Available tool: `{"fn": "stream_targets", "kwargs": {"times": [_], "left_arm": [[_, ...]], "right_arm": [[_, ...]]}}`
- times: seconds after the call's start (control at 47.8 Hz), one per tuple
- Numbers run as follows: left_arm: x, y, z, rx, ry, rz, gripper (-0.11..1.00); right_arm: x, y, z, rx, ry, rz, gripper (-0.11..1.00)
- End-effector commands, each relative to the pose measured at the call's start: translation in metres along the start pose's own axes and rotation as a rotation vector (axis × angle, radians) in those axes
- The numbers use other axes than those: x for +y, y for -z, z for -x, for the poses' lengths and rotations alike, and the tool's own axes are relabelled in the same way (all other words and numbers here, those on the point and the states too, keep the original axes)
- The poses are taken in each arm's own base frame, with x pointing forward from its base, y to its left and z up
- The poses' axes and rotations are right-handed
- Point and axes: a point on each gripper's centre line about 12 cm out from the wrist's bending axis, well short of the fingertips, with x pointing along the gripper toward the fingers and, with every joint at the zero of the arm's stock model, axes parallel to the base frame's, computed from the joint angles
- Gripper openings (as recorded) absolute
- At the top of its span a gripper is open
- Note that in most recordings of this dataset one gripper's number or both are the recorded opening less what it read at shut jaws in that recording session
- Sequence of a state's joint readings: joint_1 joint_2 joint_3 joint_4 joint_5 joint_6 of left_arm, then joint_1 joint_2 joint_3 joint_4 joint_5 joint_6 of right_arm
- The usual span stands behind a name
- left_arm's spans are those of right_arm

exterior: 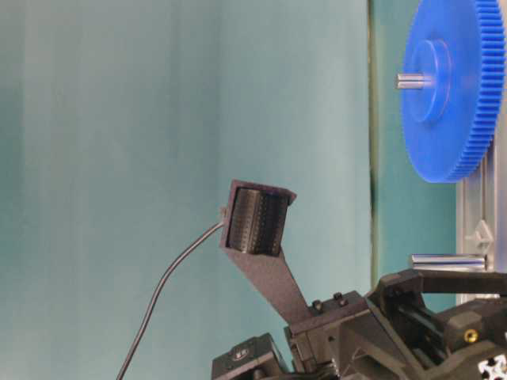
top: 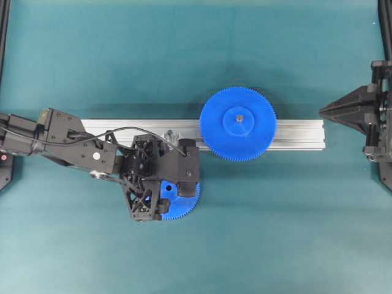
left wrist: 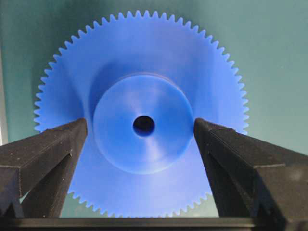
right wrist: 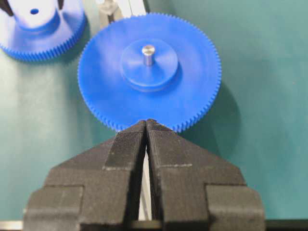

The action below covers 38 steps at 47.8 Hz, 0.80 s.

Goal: Insert the small gear onto the shaft.
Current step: 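Close the left gripper on the gear hub and lift it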

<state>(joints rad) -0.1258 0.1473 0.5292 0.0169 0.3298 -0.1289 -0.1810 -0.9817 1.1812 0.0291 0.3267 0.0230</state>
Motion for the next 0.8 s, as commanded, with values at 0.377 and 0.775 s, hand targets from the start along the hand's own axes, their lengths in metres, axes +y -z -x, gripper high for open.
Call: {"fn": "stream_targets", "kwargs": {"times": [0.377,0.775], "left_arm": [[-0.002,-0.008,-0.002,-0.018,0.003,-0.001,0.92],[-0.002,-0.003,-0.008,0.003,0.001,-0.004,0.92]], "right_arm": [[0.000,-0.003,0.000,-0.011,0.001,-0.010,0.11],[0.000,-0.002,0.000,-0.009,0.002,-0.011,0.11]]}}
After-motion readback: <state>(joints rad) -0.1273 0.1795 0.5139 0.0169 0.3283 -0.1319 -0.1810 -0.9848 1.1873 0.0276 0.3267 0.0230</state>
